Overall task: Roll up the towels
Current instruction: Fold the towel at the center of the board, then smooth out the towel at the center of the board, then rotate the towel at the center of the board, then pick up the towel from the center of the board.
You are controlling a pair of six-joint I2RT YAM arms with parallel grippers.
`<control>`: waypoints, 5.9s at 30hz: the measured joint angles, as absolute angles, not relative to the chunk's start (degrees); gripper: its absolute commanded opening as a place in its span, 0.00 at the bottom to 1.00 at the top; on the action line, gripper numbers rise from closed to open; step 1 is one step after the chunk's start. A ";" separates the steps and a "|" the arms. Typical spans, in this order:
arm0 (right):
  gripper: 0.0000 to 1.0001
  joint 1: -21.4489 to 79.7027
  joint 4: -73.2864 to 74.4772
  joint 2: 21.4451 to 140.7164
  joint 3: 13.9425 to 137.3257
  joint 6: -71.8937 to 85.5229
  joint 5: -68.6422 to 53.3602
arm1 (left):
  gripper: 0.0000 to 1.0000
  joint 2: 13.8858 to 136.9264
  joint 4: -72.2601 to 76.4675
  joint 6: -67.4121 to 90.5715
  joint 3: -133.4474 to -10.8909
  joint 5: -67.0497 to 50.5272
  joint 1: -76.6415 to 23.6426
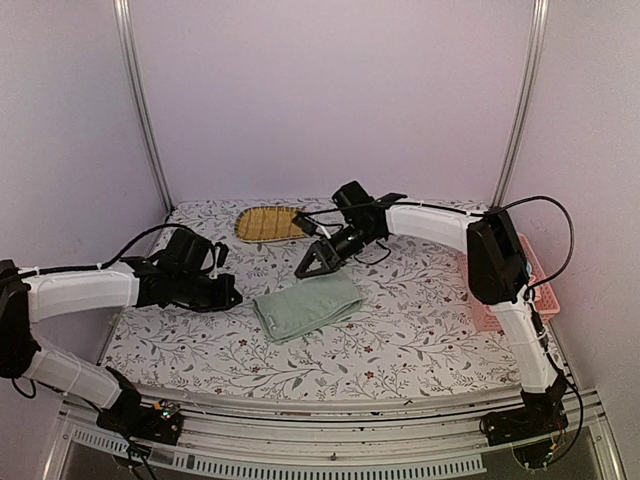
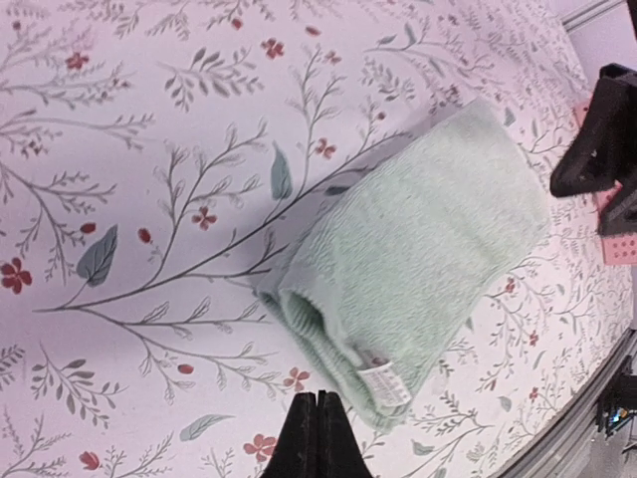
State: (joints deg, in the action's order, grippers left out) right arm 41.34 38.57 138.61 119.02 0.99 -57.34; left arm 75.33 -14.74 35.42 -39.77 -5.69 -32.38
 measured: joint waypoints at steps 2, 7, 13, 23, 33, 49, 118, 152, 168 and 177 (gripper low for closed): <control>0.26 38.68 39.48 136.70 119.02 -2.15 -55.24 | 0.00 74.63 -14.04 35.14 -41.17 -6.39 -32.42; 0.21 34.35 42.89 135.76 118.45 -9.82 -48.05 | 0.00 83.11 -12.58 32.64 -47.81 -10.02 -34.11; 0.20 35.00 45.89 135.94 113.71 -16.19 -40.71 | 0.00 94.41 -10.92 30.46 -52.80 -13.08 -38.35; 0.20 35.83 42.70 134.58 102.32 -19.03 -37.41 | 0.00 99.33 -10.55 31.16 -49.28 -12.36 -37.69; 0.23 38.37 38.11 126.52 86.94 -19.84 -41.08 | 0.00 105.27 -8.64 28.88 -55.31 -13.67 -35.09; 0.22 29.98 45.93 118.02 90.78 -24.14 -43.57 | 0.00 96.95 -6.46 19.84 -60.45 -19.62 -40.53; 0.27 38.20 47.75 117.23 75.40 -27.09 -49.17 | 0.00 91.92 5.10 12.80 -50.04 -7.53 -56.25; 0.33 28.42 47.46 96.79 73.84 -35.27 -45.58 | 0.34 128.86 0.47 9.72 -85.34 -15.57 -44.10; 0.90 17.10 39.20 91.31 82.15 -28.75 -43.18 | 0.57 96.90 6.92 -0.30 -55.31 -16.88 -57.19; 0.53 18.06 41.67 94.41 75.72 -37.17 -51.40 | 0.50 100.62 7.88 -2.90 -51.48 -15.97 -58.87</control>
State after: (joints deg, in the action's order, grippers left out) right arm 18.06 41.67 94.41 75.72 -37.17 -51.40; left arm 100.62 7.88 -2.90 -51.48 -15.97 -58.87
